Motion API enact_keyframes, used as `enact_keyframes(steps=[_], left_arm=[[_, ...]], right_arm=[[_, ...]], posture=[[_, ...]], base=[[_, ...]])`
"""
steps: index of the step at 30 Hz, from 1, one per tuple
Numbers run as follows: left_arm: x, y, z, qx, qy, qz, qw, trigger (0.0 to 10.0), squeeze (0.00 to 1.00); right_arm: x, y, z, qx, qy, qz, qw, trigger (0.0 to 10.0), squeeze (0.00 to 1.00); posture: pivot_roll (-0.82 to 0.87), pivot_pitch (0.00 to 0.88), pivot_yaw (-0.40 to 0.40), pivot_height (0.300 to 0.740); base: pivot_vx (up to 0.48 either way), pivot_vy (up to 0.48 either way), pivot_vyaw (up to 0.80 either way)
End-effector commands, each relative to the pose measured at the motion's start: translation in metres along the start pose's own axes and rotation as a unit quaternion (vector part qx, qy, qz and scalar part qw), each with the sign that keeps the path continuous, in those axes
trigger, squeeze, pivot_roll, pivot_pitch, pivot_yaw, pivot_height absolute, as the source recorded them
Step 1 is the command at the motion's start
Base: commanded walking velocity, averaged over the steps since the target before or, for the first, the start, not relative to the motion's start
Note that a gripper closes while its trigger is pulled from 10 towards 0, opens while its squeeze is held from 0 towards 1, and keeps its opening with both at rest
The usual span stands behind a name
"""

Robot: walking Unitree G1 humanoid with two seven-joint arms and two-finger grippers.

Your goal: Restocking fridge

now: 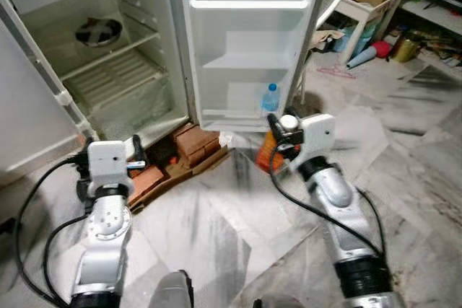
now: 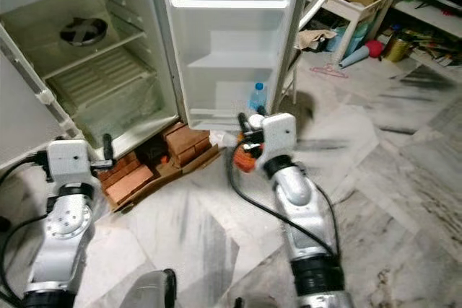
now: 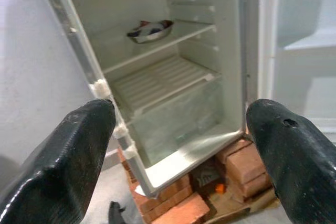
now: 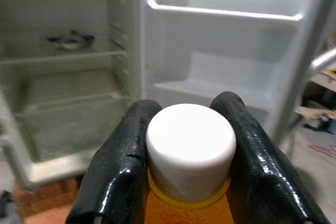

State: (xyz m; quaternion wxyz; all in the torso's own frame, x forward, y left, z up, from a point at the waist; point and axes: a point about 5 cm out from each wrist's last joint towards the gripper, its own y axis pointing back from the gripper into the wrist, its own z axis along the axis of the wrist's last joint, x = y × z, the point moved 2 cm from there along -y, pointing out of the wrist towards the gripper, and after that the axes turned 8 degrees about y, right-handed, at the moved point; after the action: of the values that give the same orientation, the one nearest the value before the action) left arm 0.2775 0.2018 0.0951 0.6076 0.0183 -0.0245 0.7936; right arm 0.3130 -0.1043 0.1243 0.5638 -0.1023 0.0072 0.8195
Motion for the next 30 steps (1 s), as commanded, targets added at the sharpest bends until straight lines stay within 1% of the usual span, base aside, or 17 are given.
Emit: enact_keyframes(steps=[1, 12, 17, 18, 20, 23, 26, 30], left_arm=[[-0.0046, 0.0006, 0.0002, 0.0, -0.003, -0.007, 1.0, 10.0, 0.0], [-0.0052, -0.0012, -0.0003, 0.001, -0.003, -0.006, 1.0, 10.0, 0.0], [-0.0051, -0.0016, -0.0007, 0.002, -0.005, -0.006, 1.0, 10.0, 0.0], [-0.0052, -0.0015, -0.0011, 0.003, -0.003, -0.005, 1.0, 10.0, 0.0], [-0.0063, -0.0016, -0.0013, 0.004, 0.009, -0.007, 1.0, 10.0, 0.0], [-0.0064, -0.0014, -0.001, 0.004, 0.002, -0.008, 1.0, 10.0, 0.0], [-0.0066, -0.0013, -0.0008, 0.003, 0.004, -0.009, 1.0, 10.0, 0.0], [-0.0065, -0.0013, -0.0006, 0.0, 0.006, -0.013, 1.0, 10.0, 0.0]], right_arm=[[-0.003, -0.001, 0.0057, -0.012, 0.013, 0.0, 1.0, 10.0, 0.0], [0.0008, -0.0037, 0.0093, -0.024, 0.017, 0.017, 0.999, 10.0, 0.0], [0.0028, -0.0038, 0.0109, -0.028, 0.015, 0.022, 0.999, 10.0, 0.0], [0.0028, -0.0036, 0.0107, -0.028, 0.014, 0.022, 0.999, 10.0, 0.0], [0.0022, -0.0034, 0.0097, -0.026, 0.01, 0.02, 0.999, 10.0, 0.0], [0.0016, -0.0035, 0.0093, -0.026, 0.009, 0.02, 0.999, 10.0, 0.0], [0.0015, -0.0035, 0.0094, -0.027, 0.008, 0.02, 0.999, 10.0, 0.0], [0.0026, -0.004, 0.01, -0.03, 0.012, 0.026, 0.999, 10.0, 0.0]], posture=[[0.07, 0.094, -0.032, 0.74], [0.07, 0.088, -0.034, 0.74], [0.07, 0.085, -0.034, 0.74], [0.07, 0.085, -0.033, 0.74], [0.07, 0.084, -0.035, 0.74], [0.07, 0.086, -0.036, 0.74], [0.07, 0.086, -0.036, 0.74], [0.07, 0.093, -0.036, 0.74]], base=[[0.0, -0.386, 0.0], [0.0, -0.402, 0.0], [0.0, -0.359, 0.71], [0.0, 0.0, 0.74], [0.0, 0.0, 0.0], [0.0, 0.0, 0.0], [0.0, 0.0, 0.0], [0.339, 0.0, 0.0]])
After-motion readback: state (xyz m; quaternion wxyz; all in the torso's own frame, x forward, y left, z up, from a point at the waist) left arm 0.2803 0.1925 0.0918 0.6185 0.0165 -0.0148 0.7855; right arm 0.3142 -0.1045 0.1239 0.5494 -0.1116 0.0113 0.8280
